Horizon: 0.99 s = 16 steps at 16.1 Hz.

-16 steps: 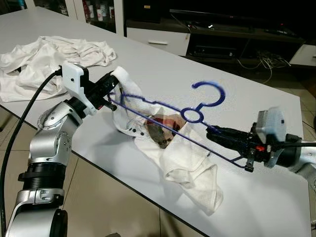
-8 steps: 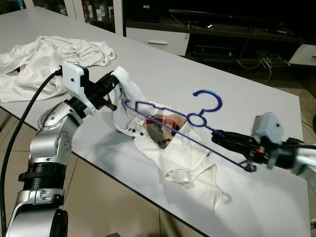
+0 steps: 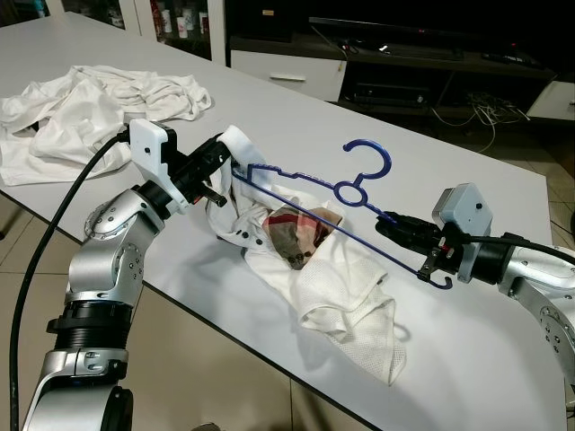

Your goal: Hang hanger

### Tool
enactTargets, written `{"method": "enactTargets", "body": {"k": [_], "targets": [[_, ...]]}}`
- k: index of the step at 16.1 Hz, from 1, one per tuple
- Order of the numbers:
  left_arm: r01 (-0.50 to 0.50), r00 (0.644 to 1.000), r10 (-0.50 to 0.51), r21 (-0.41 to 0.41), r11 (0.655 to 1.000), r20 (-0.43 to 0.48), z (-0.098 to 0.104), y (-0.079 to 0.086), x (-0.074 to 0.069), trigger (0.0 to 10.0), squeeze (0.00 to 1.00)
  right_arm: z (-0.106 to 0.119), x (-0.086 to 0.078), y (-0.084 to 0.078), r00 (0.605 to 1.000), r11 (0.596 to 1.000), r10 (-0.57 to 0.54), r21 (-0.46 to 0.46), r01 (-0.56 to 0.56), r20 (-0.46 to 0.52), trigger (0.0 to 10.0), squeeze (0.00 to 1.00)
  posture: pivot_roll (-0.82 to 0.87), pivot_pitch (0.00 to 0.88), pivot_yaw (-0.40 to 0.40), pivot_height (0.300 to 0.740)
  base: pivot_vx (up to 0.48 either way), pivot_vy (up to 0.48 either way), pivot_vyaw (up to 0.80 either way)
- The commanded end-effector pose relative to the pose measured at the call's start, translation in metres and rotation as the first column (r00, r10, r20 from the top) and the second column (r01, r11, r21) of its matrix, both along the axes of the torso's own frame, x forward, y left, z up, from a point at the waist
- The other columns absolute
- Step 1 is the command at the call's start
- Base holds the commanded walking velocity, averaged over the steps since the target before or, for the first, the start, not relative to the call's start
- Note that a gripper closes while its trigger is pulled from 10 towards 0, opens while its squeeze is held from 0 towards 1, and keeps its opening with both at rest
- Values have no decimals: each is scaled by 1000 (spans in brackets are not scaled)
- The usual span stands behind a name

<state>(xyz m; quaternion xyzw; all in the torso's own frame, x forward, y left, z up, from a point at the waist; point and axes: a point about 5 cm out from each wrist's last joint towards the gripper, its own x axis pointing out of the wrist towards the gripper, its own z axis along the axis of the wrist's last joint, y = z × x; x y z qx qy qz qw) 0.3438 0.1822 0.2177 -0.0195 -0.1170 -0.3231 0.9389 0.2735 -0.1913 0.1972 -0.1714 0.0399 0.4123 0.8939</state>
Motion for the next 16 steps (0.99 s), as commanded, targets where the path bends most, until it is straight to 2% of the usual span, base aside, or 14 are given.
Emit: {"method": "enactTargets", "body": {"k": [1,10,11,12,13,15,16], "targets": [[9,1000,-9,2,1000,10,2,-2,-2,10000,0,1,1,-2,1000,1000,-11,-4,11,-3,0,0,7,37,-59,740,0,0,0],[9,1000,-9,2,1000,10,2,-2,-2,10000,0,1,1,-2,1000,1000,-11,-4,11,-3,0,0,7,37,-59,740,0,0,0],[75,997,-75,42,996,-6,-8,-26,-10,10000,0,-3,15,18,1000,999,-28,32,28,-9,0,0,37,32,-83,740,0,0,0],[121,993,-120,69,990,-12,-14,-43,-16,10000,0,-5,21,31,1000,998,-23,49,24,-19,0,0,37,32,-83,740,0,0,0],[134,990,-131,72,988,-56,-26,-52,-23,10000,0,-11,21,40,999,998,-7,56,10,-43,0,0,32,33,-79,740,0,0,0],[120,991,-115,69,990,-73,-29,-49,-22,10000,0,-13,19,38,999,999,-6,53,9,-49,0,0,32,33,-79,740,0,0,0],[64,990,-51,95,993,-128,-42,-43,-21,10000,0,-18,11,32,997,999,-3,40,6,-77,0,0,29,34,-77,740,0,0,0]]}}
